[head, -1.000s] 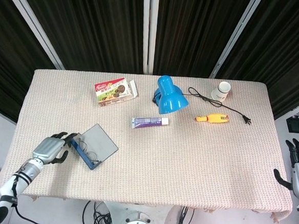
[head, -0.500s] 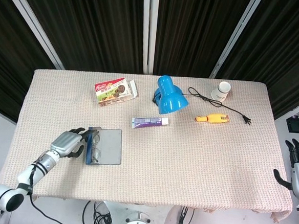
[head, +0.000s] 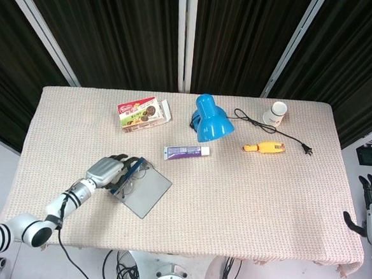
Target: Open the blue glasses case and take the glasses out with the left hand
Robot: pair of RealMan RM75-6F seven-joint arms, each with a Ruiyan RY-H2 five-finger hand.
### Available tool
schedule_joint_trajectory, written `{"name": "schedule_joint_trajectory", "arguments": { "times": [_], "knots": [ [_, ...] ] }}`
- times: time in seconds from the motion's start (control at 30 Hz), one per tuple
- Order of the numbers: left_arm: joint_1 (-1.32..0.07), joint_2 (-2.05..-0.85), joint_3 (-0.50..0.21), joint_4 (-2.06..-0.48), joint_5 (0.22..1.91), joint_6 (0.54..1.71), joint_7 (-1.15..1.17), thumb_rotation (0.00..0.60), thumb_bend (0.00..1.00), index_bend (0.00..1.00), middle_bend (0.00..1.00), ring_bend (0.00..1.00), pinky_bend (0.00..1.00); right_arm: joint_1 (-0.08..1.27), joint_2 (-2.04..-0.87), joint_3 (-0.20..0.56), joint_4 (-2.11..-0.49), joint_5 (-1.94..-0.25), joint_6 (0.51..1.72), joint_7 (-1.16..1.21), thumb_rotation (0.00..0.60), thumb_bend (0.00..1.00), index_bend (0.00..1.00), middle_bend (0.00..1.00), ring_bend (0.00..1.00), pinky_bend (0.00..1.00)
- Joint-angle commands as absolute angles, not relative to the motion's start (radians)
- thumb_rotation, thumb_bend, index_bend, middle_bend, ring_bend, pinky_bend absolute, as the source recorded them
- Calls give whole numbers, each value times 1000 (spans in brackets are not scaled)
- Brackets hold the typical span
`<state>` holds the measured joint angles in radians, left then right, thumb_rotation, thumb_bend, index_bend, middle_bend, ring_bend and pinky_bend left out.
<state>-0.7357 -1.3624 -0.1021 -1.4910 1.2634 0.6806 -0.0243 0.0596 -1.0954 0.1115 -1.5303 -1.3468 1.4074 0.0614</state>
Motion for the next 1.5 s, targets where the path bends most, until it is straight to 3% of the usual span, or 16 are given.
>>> {"name": "schedule_joint_trajectory", "arguments": {
  "times": [0.03,1.03,1.3,1.5],
  "knots": [
    [-747,-1370,-105,-1489,1264,673,-28,600,666,64,274,51,184,60,-1096,112,-1525,-1344,1404,66,600,247,0,0,0,0],
    [-789,-1382,-91,-1532,1302,702,-61,600,659,64,281,51,181,59,-1096,110,-1518,-1345,1395,75,600,248,0,0,0,0],
    [-753,-1384,-96,-1571,1251,797,14,600,349,64,292,65,187,59,-1093,114,-1521,-1343,1397,77,600,247,0,0,0,0],
    [-714,-1433,-101,-1597,1154,899,144,600,221,86,331,100,189,58,-1092,112,-1522,-1347,1397,83,600,246,0,0,0,0]
  ]
}}
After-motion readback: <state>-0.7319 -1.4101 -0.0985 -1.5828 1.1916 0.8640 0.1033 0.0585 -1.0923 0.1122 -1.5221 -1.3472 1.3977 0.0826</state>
